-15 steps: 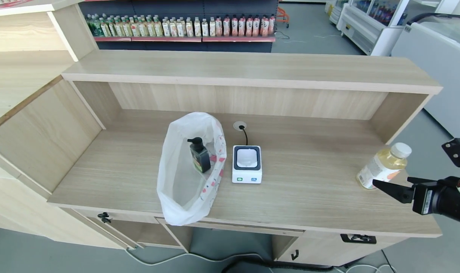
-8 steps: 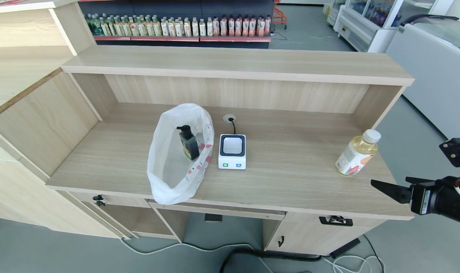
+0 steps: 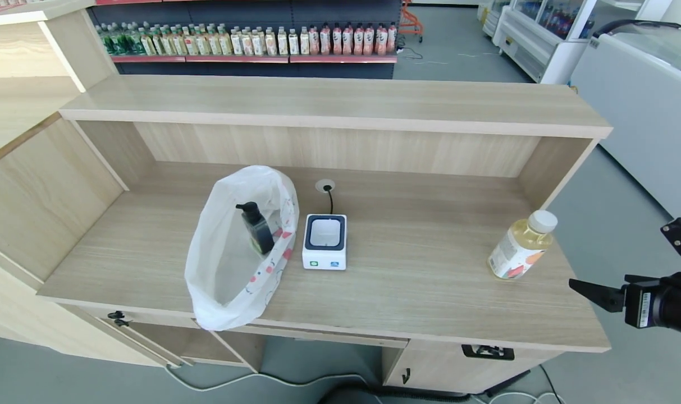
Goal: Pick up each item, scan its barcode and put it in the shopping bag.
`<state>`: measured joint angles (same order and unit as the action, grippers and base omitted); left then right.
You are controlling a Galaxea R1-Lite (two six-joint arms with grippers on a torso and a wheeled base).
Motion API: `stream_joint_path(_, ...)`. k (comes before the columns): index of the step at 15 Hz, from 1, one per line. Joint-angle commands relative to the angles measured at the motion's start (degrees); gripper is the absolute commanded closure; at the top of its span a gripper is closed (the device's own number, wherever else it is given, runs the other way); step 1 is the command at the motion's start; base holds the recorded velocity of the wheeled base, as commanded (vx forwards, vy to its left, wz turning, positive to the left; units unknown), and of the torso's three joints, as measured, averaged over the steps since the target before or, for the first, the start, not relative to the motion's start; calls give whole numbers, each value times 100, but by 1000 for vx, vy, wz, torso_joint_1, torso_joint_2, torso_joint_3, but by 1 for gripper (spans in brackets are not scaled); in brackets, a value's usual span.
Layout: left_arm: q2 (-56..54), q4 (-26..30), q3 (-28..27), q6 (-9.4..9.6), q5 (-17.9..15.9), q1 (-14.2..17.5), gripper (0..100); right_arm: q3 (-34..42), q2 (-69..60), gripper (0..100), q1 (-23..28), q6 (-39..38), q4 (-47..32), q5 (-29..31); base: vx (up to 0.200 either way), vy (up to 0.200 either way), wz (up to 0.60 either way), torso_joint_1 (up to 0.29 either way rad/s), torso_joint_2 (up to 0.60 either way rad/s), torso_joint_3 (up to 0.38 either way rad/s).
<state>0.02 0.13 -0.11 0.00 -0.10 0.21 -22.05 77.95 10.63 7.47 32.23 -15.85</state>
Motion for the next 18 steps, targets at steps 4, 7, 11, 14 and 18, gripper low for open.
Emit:
stream_joint_path(4, -2, 4, 2, -18, 1, -3, 0, -10, 54, 0, -17, 61, -6, -24, 0, 0, 0, 0, 0, 0)
stream_joint_path(7, -2, 4, 2, -18, 10, -3, 0, 17, 256, 0, -334, 35, -77, -76, 0, 0, 0, 0, 0, 0)
stream_joint_path(11, -2, 4, 2, -18, 10, -3, 0, 34, 493, 0, -1063, 53, -15, -41, 0, 0, 0, 0, 0, 0)
stream_joint_path(14, -2, 4, 2, -18, 10, -12, 0, 113, 819, 0, -1335, 149, 442, 310, 0, 0, 0, 0, 0, 0)
stream_joint_path(18, -2, 4, 2, -18, 1, -3, 0, 676, 1821, 0, -1327, 263, 2463, 908, 0, 0, 0, 0, 0, 0)
